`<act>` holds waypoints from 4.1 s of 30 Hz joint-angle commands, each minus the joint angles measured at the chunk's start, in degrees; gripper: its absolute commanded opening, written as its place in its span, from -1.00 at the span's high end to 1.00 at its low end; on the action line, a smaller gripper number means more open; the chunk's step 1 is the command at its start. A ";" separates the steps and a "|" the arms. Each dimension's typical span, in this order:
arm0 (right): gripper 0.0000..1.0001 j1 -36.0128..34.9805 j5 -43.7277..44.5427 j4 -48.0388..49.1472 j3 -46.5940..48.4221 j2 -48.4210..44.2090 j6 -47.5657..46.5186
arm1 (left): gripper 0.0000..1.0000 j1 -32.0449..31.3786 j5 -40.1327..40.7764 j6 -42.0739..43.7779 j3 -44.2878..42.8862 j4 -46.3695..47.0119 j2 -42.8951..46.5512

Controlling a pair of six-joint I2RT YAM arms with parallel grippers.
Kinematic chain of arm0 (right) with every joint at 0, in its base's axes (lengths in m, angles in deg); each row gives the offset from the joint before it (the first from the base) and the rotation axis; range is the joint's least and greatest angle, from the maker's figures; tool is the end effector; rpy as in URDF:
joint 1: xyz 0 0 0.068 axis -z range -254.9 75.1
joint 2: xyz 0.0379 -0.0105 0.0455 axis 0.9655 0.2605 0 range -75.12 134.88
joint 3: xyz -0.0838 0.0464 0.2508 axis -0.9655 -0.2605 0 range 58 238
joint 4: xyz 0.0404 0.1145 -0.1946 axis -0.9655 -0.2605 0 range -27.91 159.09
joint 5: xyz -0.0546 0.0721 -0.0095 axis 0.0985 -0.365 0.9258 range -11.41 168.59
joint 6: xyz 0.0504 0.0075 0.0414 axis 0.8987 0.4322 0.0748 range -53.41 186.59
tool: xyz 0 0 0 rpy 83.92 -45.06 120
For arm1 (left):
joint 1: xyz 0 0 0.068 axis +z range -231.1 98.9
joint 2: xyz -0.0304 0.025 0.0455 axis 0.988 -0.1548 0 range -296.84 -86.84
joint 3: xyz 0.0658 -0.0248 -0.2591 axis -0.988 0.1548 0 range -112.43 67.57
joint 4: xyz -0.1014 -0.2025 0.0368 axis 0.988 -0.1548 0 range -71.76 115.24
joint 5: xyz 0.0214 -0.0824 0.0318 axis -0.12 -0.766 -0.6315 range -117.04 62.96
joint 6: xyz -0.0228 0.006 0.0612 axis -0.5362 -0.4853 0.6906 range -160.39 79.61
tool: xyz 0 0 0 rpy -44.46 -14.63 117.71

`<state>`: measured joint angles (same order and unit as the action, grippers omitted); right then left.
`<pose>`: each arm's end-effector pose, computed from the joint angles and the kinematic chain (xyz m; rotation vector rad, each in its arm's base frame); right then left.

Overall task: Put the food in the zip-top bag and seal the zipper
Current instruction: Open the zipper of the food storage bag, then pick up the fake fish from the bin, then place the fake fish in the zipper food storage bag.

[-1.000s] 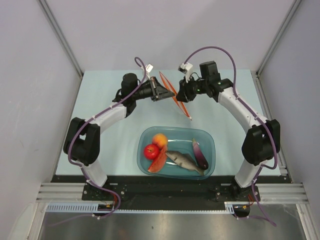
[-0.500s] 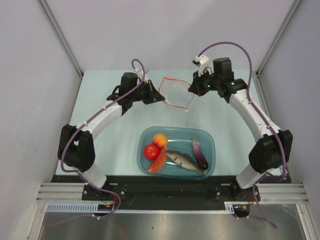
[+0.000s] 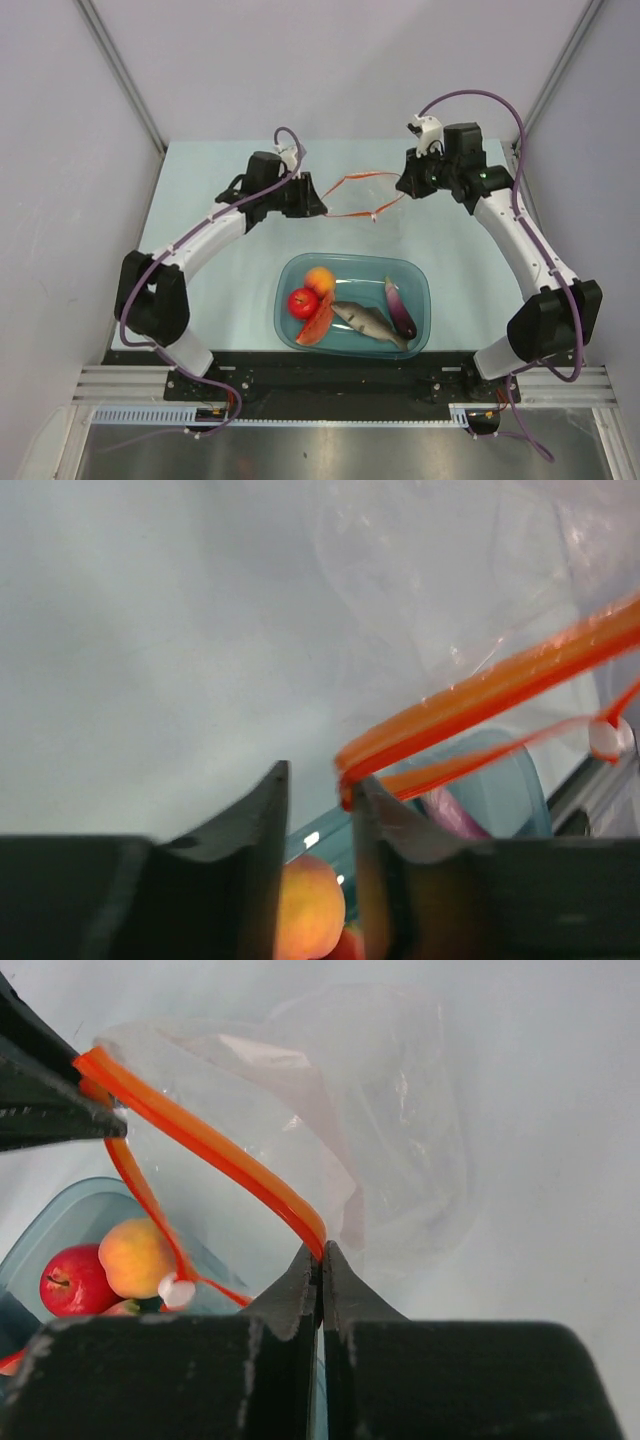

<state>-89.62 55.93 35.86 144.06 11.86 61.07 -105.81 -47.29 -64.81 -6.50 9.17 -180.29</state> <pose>0.3029 0.1001 0.3609 -0.6020 2.0747 0.5202 0.3139 -0.1641 0.2883 0.2149 2.2712 -0.8558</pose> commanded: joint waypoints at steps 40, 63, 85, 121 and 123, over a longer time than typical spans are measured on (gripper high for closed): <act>1.00 -0.92 -2.57 3.00 -6.17 -3.39 8.42 | -0.53 -48.94 3.64 77.17 2.35 -15.31 -7.17; 1.00 1.53 -5.99 4.40 -8.37 -4.45 8.33 | 0.95 -47.45 2.95 84.80 0.94 -26.00 -1.75; 1.00 -1.18 -23.41 -1.65 -6.87 -7.79 -0.54 | 1.00 -19.42 -43.64 85.67 -22.51 -26.98 9.96; 1.00 -5.58 -26.74 -12.64 -6.08 -8.23 -16.37 | 0.99 -22.49 -2.80 110.56 -24.02 -31.65 -9.55; 1.00 -5.50 -27.44 -12.73 -5.73 -7.44 -15.84 | 0.99 -22.58 -0.24 108.46 -24.11 -30.60 -10.61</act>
<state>-94.49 31.23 23.75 135.69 3.86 45.91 -127.99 -54.94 45.87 -30.23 -25.28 -189.29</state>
